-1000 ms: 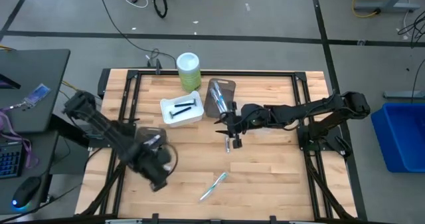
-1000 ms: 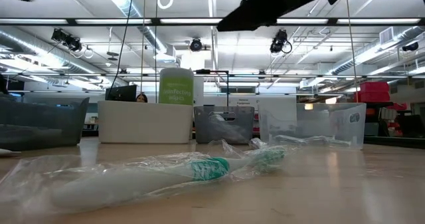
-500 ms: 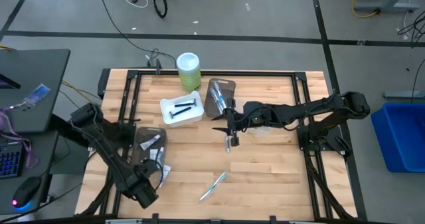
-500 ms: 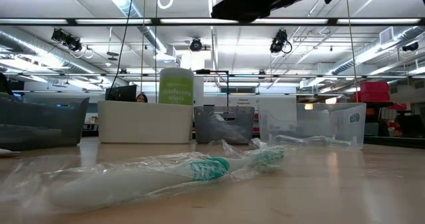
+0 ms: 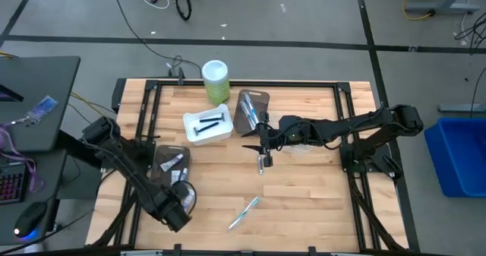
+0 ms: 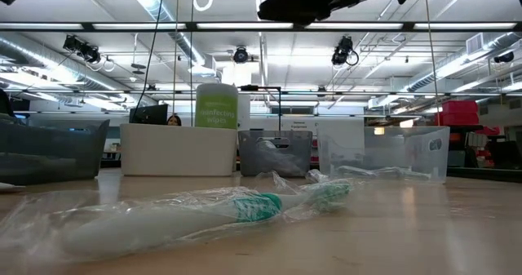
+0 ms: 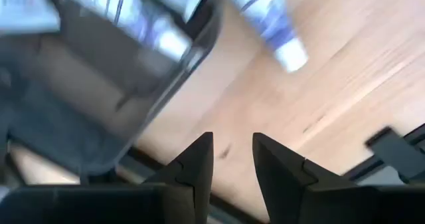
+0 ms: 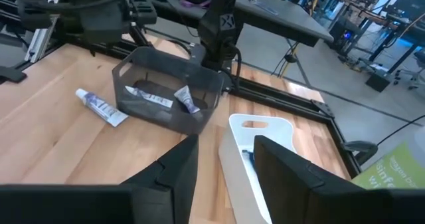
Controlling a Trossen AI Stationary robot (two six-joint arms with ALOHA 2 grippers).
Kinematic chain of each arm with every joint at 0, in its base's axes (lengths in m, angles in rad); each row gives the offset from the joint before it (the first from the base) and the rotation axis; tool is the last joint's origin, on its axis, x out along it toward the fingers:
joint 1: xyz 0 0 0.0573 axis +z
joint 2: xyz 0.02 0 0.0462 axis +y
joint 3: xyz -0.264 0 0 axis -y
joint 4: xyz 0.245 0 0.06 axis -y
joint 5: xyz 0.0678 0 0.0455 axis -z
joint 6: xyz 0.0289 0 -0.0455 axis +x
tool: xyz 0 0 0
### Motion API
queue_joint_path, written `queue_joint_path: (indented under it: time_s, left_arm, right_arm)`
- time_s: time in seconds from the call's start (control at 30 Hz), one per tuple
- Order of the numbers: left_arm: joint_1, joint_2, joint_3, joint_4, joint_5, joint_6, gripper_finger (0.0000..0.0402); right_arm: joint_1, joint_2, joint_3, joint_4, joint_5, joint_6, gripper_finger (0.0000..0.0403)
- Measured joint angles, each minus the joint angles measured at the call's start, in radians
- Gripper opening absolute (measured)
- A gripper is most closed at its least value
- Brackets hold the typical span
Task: Pick & Place Travel size toiletries
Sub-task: Put the purple toothpaste into the bottom black bin
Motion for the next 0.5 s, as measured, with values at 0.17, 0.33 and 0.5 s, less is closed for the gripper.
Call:
queue_joint_path:
  time_s: [0.17,0.33,0.5]
  left_arm:
    - [0.004,0.019,-0.024,0.017,-0.029,0.018,0.0114]
    - [0.019,0.019,-0.137,0.008,0.054,0.050,0.0114]
    - [0.066,0.011,-0.191,-0.029,-0.013,0.133,0.0114]
  right_arm:
    - [0.000,0.000,0.000,0.000,0.000,0.000,0.0156]
    - [-0.003,0.000,0.000,0.001,0.000,-0.027,0.0154]
    - [-0.004,0.000,0.000,0.004,0.000,-0.033,0.0156]
